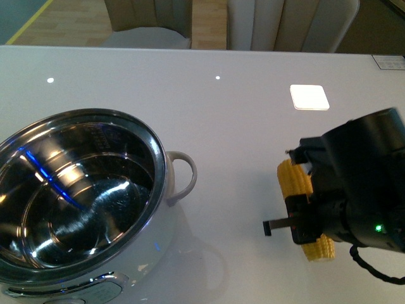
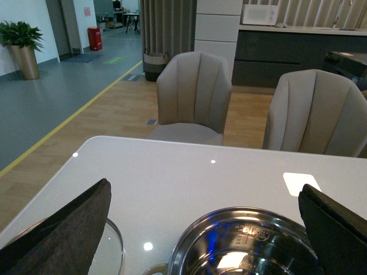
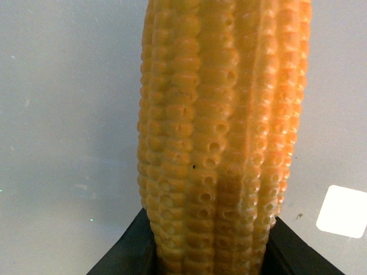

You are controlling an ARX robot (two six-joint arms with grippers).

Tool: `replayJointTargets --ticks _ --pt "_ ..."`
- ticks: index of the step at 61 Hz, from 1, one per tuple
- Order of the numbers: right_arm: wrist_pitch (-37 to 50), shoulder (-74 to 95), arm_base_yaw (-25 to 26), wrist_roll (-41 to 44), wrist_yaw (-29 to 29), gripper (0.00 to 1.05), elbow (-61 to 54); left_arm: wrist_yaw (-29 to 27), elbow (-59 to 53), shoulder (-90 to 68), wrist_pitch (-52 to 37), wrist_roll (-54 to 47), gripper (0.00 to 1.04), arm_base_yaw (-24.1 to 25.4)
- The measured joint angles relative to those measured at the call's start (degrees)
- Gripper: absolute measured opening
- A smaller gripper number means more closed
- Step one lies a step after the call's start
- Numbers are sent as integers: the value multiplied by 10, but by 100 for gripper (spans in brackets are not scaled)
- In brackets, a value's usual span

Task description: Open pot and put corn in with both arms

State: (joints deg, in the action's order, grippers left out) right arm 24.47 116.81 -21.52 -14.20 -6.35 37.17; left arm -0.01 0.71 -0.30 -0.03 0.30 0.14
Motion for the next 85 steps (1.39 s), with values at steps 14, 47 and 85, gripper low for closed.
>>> replayJointTargets --ticks 14,47,85 --pt "-26 -126 1 -104 47 23 9 0 0 0 0 0 98 0" --pt "-79 -136 -117 -257 77 22 173 0 0 0 0 0 98 0" --pt "-104 -23 -196 -354 111 20 295 0 0 0 0 0 98 0"
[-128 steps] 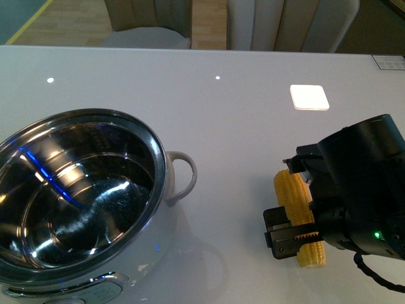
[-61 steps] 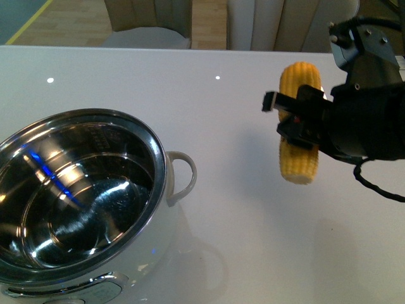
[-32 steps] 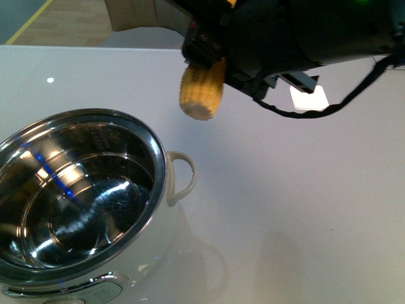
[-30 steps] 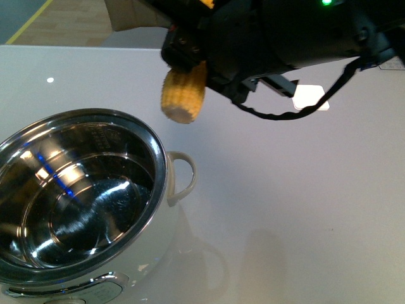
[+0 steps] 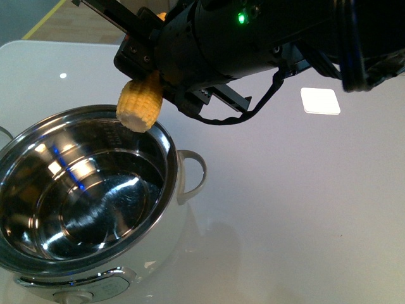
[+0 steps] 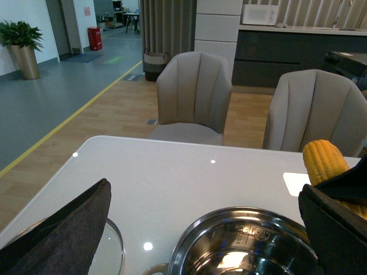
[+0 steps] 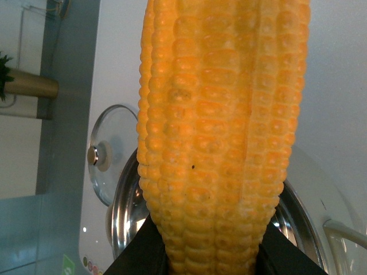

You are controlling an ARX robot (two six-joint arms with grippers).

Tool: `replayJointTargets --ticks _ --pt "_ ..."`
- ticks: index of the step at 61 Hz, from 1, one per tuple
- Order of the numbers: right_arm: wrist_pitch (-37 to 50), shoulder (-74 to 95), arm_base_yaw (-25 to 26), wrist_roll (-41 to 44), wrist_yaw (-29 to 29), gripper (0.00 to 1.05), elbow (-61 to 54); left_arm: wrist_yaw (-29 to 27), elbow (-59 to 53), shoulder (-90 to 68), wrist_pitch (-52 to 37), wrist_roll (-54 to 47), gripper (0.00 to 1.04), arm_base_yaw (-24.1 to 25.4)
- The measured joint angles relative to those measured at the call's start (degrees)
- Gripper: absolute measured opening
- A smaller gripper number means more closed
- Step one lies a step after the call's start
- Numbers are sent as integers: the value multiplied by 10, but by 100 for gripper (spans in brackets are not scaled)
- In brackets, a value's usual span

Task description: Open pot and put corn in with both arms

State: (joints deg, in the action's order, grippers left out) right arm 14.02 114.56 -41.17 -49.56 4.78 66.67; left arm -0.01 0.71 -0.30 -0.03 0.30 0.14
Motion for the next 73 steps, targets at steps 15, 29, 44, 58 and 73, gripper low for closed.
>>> replayJointTargets --ticks 15,29,44,58,73 --pt "10 32 -15 -34 39 20 7 0 0 0 0 0 98 0" --pt "27 36 -19 -64 100 20 -23 0 0 0 0 0 98 0" --pt "28 36 -22 -55 117 20 -60 0 0 0 0 0 98 0" --pt "23 38 -25 -44 123 20 -65 0 0 0 0 0 98 0" --pt "9 51 -33 -29 136 26 -53 0 0 0 0 0 98 0"
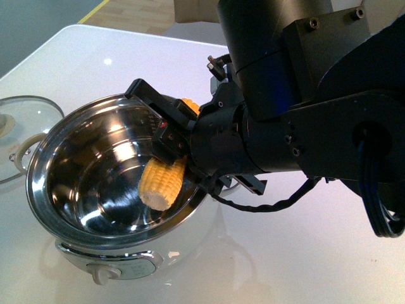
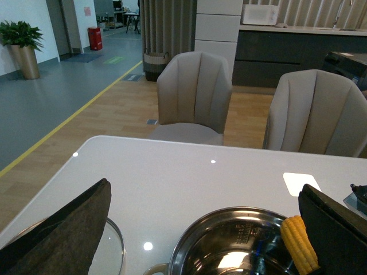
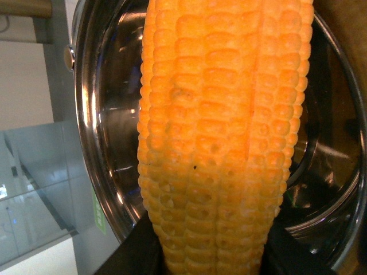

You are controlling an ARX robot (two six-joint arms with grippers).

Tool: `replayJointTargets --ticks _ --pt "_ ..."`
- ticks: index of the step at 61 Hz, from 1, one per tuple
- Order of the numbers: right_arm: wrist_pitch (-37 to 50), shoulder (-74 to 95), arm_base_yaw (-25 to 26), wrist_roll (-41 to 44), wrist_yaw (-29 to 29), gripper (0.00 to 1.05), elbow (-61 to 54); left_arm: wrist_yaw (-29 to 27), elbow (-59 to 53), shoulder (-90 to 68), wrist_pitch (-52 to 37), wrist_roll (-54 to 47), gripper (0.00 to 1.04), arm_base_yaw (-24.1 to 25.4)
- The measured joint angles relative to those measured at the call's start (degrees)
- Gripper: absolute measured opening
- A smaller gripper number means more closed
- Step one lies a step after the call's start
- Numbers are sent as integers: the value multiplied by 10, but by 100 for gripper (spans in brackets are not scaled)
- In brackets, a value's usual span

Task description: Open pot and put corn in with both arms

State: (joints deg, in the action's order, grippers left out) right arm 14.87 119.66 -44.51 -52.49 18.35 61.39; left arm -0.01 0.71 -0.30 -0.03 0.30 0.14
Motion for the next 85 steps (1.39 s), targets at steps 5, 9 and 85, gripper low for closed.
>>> replayJointTargets --ticks 5,9,85 --pt "-3 2 -1 3 2 41 3 0 0 0 0 0 98 0" --pt "-4 2 -1 5 3 51 3 0 0 0 0 0 98 0" --pt "-145 -619 382 233 -125 96 -307 0 0 0 0 0 98 0"
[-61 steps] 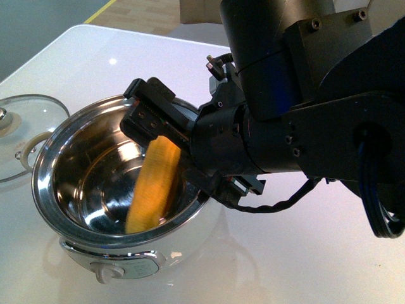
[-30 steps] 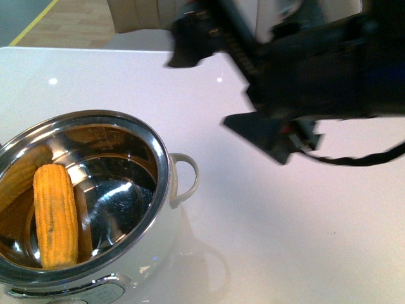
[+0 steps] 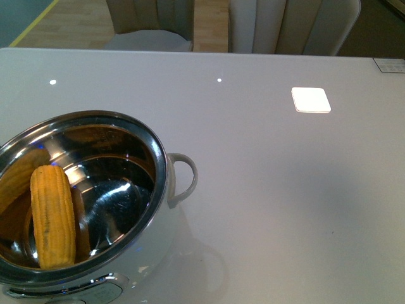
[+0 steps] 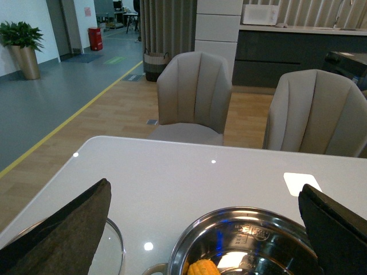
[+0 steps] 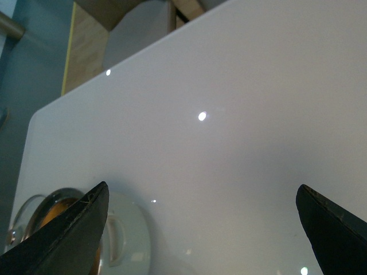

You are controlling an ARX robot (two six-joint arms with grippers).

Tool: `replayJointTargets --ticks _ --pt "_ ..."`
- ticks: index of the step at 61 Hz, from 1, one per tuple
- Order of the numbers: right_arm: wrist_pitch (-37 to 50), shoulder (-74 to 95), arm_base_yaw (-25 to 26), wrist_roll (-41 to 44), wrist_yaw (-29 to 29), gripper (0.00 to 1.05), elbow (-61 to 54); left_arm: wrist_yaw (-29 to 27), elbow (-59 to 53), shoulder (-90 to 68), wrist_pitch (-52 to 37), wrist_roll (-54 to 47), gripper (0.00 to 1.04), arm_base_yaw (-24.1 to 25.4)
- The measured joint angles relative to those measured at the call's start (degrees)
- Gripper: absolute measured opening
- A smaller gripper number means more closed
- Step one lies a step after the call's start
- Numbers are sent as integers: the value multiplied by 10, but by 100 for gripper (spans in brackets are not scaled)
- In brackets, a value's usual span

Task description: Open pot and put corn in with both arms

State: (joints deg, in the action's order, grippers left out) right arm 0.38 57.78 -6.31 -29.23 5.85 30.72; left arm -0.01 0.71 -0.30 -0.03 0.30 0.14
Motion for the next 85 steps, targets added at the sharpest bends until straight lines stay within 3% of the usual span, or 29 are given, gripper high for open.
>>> replayJointTargets --ticks 6,11,17,28,32,38,85 --pt "11 1 -1 19 -9 94 -6 0 0 0 0 0 98 0" --pt "214 -1 -7 124 -103 81 -85 0 0 0 0 0 98 0" --pt "368 -29 0 222 -117 63 -154 0 0 0 0 0 98 0" --pt "380 -85 16 274 -105 32 -202 0 0 0 0 0 98 0" --pt "372 -105 42 280 -65 20 -219 0 0 0 0 0 98 0" --pt "360 -138 60 285 -62 2 -236 0 0 0 0 0 98 0" --pt "228 -346 61 289 -59 2 -297 0 0 0 0 0 98 0"
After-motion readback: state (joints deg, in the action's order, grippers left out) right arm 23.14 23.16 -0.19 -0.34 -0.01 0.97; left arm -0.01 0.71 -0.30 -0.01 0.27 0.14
